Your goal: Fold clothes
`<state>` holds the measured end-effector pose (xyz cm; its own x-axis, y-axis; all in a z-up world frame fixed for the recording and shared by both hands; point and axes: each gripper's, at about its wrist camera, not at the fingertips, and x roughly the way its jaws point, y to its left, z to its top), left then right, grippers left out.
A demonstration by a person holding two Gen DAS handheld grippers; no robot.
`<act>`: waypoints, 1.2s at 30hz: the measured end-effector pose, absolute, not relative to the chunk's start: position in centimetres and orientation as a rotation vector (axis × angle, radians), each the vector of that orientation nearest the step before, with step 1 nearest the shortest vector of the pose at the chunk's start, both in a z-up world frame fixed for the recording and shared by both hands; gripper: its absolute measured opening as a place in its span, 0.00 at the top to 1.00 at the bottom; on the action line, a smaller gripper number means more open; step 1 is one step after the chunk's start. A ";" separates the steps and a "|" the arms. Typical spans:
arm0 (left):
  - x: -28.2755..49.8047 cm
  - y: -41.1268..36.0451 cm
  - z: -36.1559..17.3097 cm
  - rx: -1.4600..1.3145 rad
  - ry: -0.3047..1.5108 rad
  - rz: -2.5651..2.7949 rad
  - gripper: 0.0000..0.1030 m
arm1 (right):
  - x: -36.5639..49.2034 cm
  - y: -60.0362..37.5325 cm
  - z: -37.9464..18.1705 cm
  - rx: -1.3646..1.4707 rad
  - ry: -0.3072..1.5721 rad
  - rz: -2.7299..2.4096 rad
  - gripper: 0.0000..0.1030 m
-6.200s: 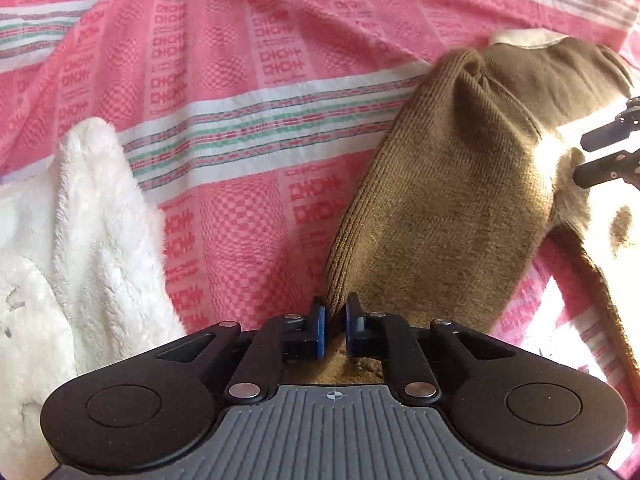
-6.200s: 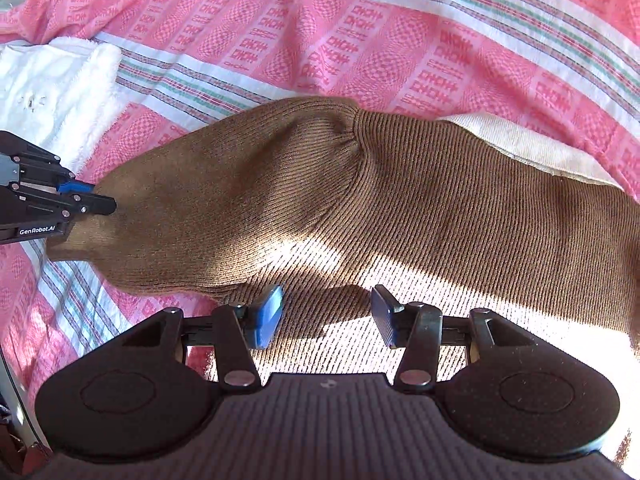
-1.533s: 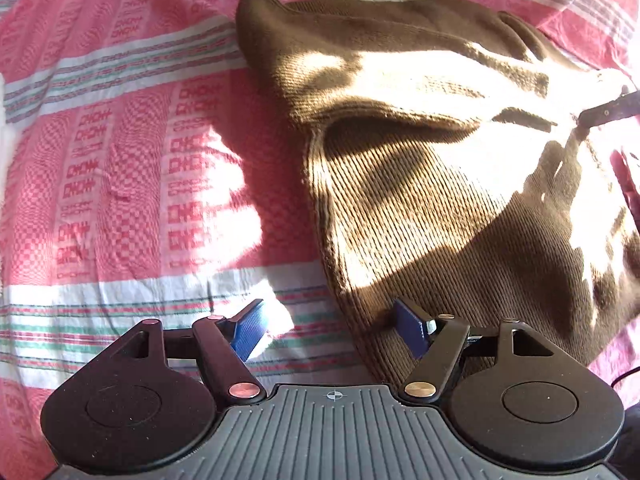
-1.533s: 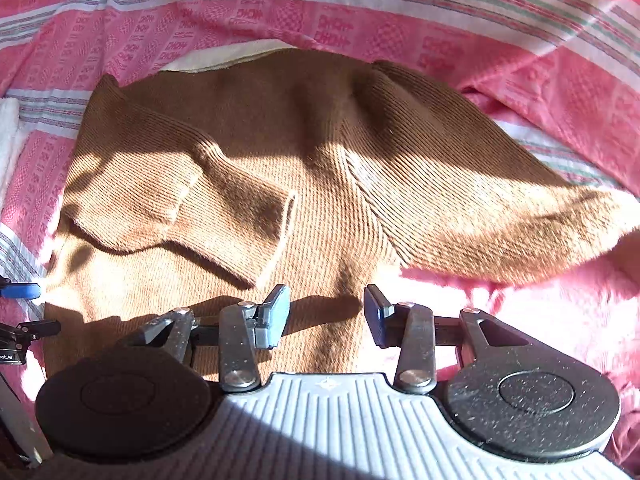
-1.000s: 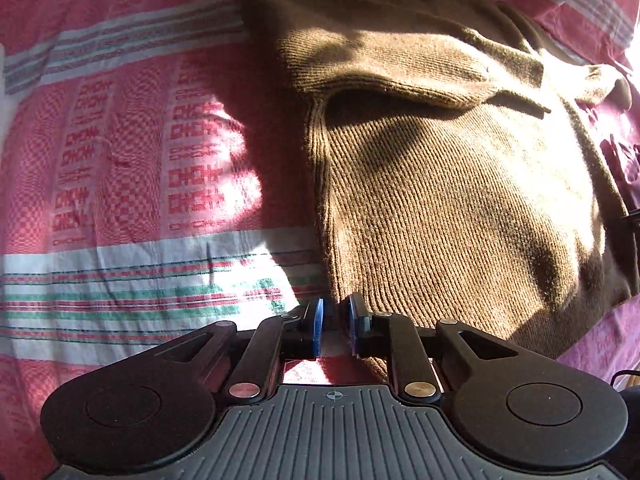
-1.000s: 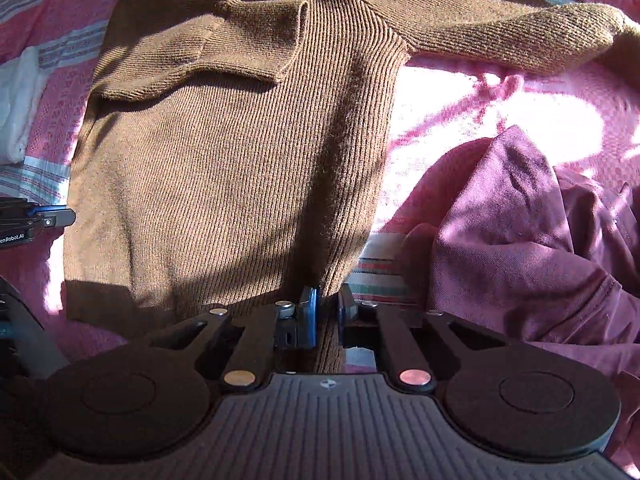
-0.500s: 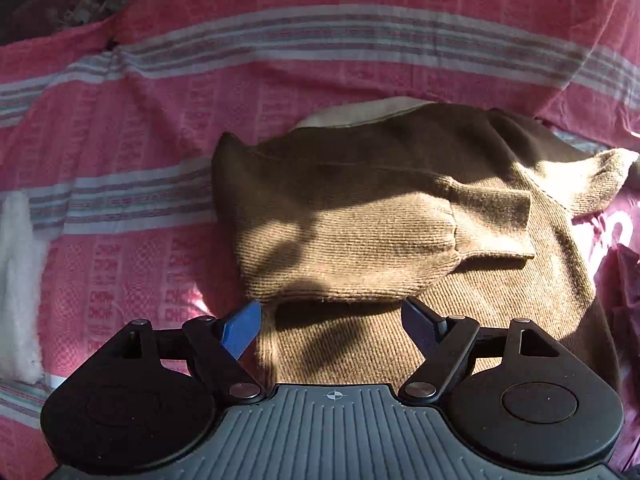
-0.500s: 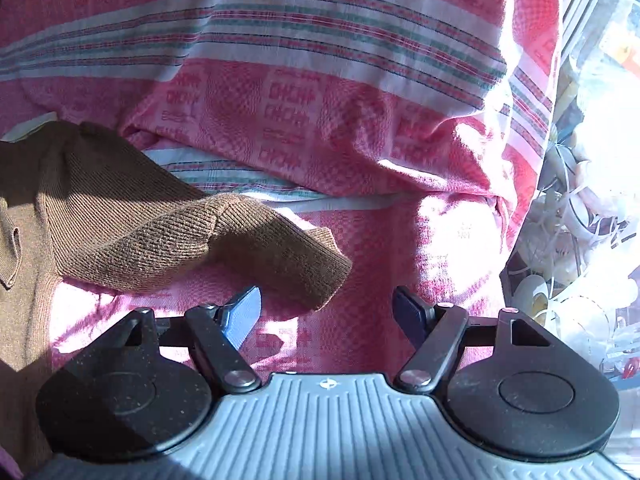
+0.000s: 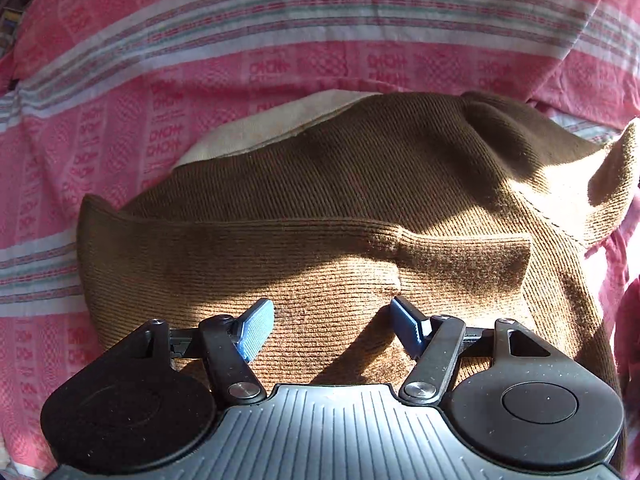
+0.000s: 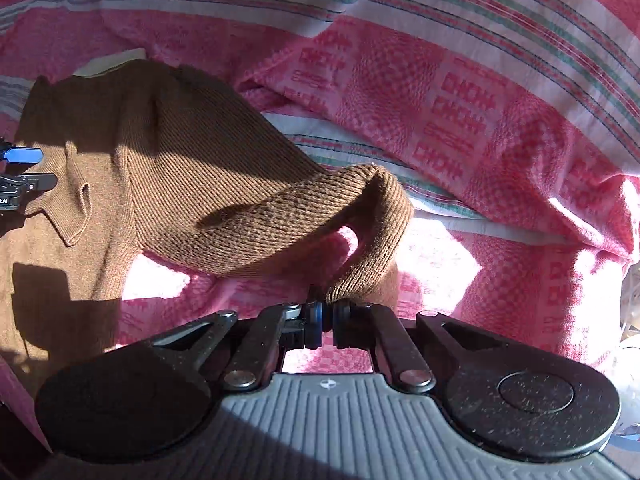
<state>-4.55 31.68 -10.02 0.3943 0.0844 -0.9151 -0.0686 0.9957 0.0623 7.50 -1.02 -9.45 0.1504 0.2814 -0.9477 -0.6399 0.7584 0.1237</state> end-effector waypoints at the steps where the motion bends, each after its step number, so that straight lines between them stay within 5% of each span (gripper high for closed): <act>1: -4.6 32.1 -9.8 0.014 1.155 0.092 0.25 | 6.8 0.4 -8.7 -0.330 1.253 0.720 0.95; 8: -6.2 35.4 -8.1 0.000 1.100 0.070 0.26 | 3.7 12.4 -5.3 -0.219 1.205 0.990 0.95; 16: -9.0 39.7 -7.4 -0.006 1.091 0.104 0.24 | -1.6 23.0 -8.5 -0.274 1.276 1.160 0.89; 17: -9.3 40.2 -7.3 -0.011 1.091 0.106 0.24 | -1.9 22.8 -8.6 -0.263 1.284 1.162 0.84; 20: -9.5 40.1 -7.2 -0.007 1.080 0.078 0.21 | -2.1 20.6 -8.3 -0.246 1.274 1.117 0.49; 30: -7.0 34.2 -8.2 0.056 1.070 -0.100 0.05 | 0.0 8.4 -9.0 -0.224 1.222 0.724 0.42; 36: -5.1 31.8 -9.7 0.065 1.109 -0.096 0.06 | 0.5 7.3 -11.0 -0.164 1.203 0.682 0.42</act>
